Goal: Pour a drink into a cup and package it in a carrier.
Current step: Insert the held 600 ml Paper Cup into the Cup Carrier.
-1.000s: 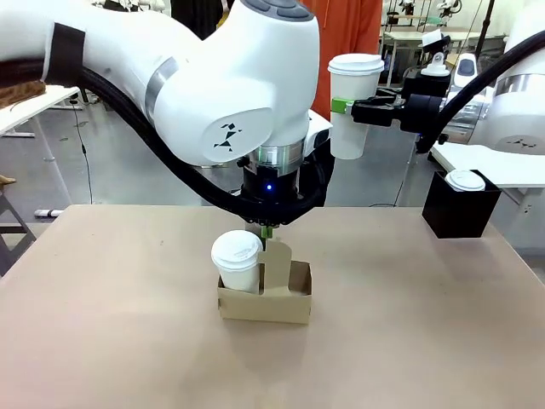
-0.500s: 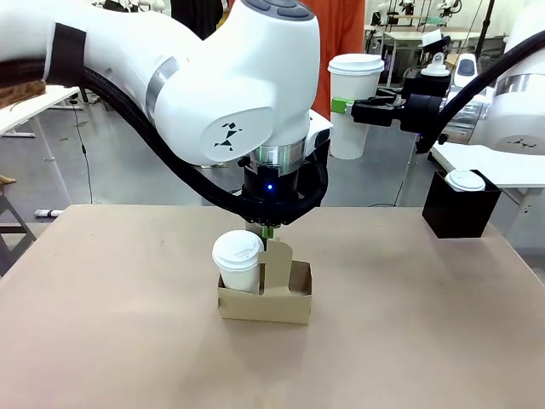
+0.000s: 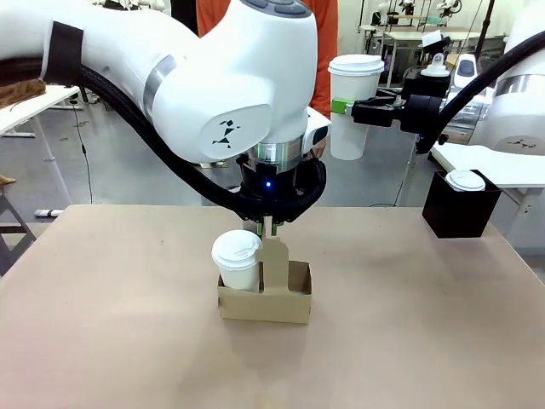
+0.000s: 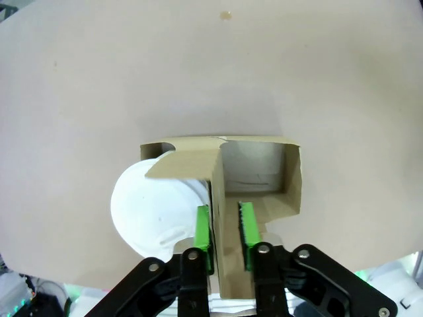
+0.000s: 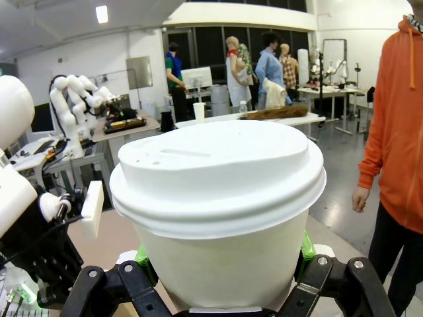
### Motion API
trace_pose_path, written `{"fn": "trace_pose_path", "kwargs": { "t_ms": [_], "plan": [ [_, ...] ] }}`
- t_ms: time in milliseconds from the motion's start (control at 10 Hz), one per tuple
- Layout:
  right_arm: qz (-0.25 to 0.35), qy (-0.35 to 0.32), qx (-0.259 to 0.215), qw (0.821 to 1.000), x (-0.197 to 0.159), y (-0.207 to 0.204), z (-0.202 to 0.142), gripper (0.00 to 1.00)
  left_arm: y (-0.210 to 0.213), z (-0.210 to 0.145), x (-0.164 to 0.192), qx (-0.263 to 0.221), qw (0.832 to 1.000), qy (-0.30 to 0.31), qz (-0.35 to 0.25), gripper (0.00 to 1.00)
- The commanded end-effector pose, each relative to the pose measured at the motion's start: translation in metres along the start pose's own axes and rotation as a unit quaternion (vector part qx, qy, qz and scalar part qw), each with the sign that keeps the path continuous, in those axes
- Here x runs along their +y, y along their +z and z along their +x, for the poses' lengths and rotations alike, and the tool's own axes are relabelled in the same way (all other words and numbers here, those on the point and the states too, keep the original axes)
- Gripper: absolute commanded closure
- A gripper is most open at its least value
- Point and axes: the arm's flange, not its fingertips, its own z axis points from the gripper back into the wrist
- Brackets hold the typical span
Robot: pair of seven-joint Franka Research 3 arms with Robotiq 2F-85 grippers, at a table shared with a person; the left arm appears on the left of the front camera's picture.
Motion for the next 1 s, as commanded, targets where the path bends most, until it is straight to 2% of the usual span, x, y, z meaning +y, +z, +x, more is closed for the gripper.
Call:
{"fn": "trace_pose_path", "kwargs": {
  "t_ms": [0,100,200,400,500,600,700,900],
  "plan": [
    [0.055,-0.029,0.009,0.998,-0.036,-0.01,0.008,0.11,0.016,-0.001,0.013,-0.015,1.0,-0.012,-0.02,0.0],
    [0.071,-0.034,0.022,0.997,-0.05,-0.014,0.001,0.11,0.029,-0.002,0.019,-0.017,0.999,-0.021,-0.036,0.0],
    [0.086,-0.018,0.038,0.995,-0.062,-0.018,-0.012,0.11,0.044,0.001,0.029,-0.016,0.997,-0.043,-0.056,0.16],
    [0.13,-0.016,0.048,0.99,-0.062,-0.019,-0.046,0.11,0.075,0.002,0.063,-0.007,0.991,-0.098,-0.091,0.0],
    [0.166,-0.003,0.052,0.985,-0.058,-0.018,-0.064,0.11,0.089,0.004,0.088,-0.026,0.985,-0.126,-0.116,0.0],
    [0.204,-0.002,0.048,0.978,-0.051,-0.019,-0.081,0.11,0.097,0.002,0.114,-0.026,0.975,-0.179,-0.127,0.0],
    [0.225,0.007,0.038,0.974,-0.042,-0.018,-0.096,0.11,0.095,0.004,0.144,-0.03,0.961,-0.241,-0.132,0.0],
    [0.251,0.019,0.016,0.968,-0.017,-0.017,-0.119,0.11,0.081,0.0,0.193,-0.039,0.942,-0.303,-0.139,0.0]
  ]
}}
